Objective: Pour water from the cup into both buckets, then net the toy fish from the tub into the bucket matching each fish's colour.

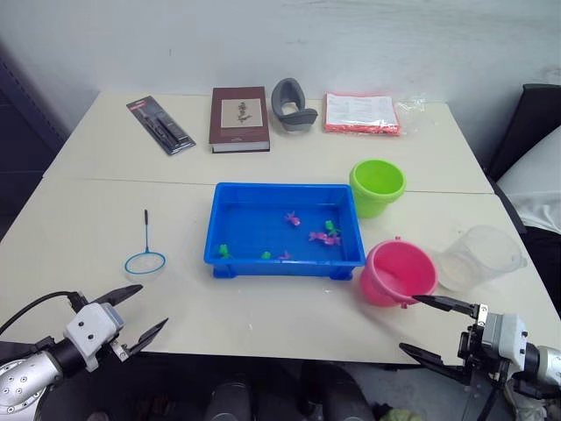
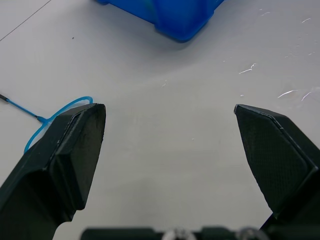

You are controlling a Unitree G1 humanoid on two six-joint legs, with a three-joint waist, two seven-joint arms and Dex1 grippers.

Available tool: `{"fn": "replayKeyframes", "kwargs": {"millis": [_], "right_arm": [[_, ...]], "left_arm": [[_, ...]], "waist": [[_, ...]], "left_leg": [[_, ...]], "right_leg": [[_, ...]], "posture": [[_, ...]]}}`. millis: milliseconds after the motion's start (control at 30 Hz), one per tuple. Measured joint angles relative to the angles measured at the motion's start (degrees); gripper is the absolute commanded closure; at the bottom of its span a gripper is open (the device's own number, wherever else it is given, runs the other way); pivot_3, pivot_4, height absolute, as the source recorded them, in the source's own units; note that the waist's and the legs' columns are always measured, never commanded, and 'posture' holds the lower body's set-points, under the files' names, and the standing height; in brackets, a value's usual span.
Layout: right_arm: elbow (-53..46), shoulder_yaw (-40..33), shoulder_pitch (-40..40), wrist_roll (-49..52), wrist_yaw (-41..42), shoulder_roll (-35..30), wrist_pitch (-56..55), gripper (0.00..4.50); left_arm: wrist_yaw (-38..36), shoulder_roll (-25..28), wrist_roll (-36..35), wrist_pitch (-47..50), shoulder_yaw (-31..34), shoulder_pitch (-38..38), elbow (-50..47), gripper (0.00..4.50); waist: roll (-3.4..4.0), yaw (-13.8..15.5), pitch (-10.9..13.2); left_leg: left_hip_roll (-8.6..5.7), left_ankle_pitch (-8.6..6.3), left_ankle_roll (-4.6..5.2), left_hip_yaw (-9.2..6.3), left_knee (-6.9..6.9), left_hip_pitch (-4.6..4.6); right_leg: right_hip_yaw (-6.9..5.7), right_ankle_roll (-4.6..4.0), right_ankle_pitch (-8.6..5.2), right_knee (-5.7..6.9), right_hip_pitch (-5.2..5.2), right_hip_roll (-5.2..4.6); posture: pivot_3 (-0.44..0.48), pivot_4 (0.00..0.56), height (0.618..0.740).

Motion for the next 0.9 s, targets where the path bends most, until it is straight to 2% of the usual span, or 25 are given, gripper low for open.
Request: {"fn": "replayKeyframes", "kwargs": {"millis": [100,233,333,433,567,733,900], "right_arm": [[-0.22,-0.01,0.07,0.36,-1.86,0.55,1.43,0.00],[-2.41,-0.77,1.75,1.37,-8.35,4.32,4.69,0.00],[-5.64,-4.56,3.89,2.88,-14.07,7.25,6.27,0.00],[-7.20,-11.69,8.34,6.82,-21.52,11.24,9.48,0.00],[-6.48,-16.26,12.10,8.36,-26.13,15.07,11.31,0.00],[-0.18,-18.39,10.25,6.50,-34.55,17.27,14.13,0.00],[8.21,-19.56,1.25,3.06,-42.40,13.92,17.62,0.00]], "left_arm": [[-0.63,0.10,-1.92,1.81,-0.03,0.27,-0.70,0.06],[-3.85,1.21,-7.39,7.88,-3.30,0.97,-10.08,0.06],[-3.35,0.84,-9.47,12.79,-6.86,-0.42,-16.09,0.06],[-2.57,0.86,-12.49,18.50,-8.83,-3.24,-19.40,0.06],[-2.32,0.91,-14.50,23.34,-10.70,-6.12,-21.28,0.06],[-1.64,0.85,-16.21,27.13,-12.19,-12.01,-22.62,0.06],[-1.17,0.70,-16.82,29.37,-13.55,-15.88,-22.84,0.06]], "waist": [[0.00,-0.03,0.00],[0.13,0.10,-0.02],[0.33,0.22,-0.13],[0.43,0.16,-0.20],[0.69,-0.20,-0.35],[0.85,-0.41,-0.48],[0.90,-1.02,-0.50]], "left_leg": [[0.01,0.00,0.00,0.00,0.00,0.01],[-0.01,-0.11,-0.21,0.00,0.00,0.01],[-0.02,-0.11,-0.22,0.01,0.00,0.00],[0.01,-0.09,-0.23,0.01,-0.01,0.04],[0.01,-0.08,-0.18,0.07,-0.02,0.06],[0.01,-0.06,-0.16,0.14,-0.02,0.08],[-0.04,0.05,-0.05,0.22,-0.01,0.07]], "right_leg": [[0.00,0.00,0.00,0.01,0.00,0.00],[0.05,-0.01,0.00,0.02,0.00,-0.04],[0.06,0.00,0.00,0.02,0.03,-0.03],[0.07,0.00,0.00,0.04,0.05,0.03],[0.15,0.00,-0.01,0.04,0.08,0.07],[0.24,0.01,-0.01,0.08,0.14,0.09],[0.32,0.01,-0.01,0.19,0.11,0.10]], "posture": [[0.000,0.150,0.740],[0.000,0.150,0.740],[0.000,0.150,0.740],[0.000,0.150,0.740],[0.000,0.150,0.740],[0.000,0.150,0.740],[0.000,0.150,0.740]]}}
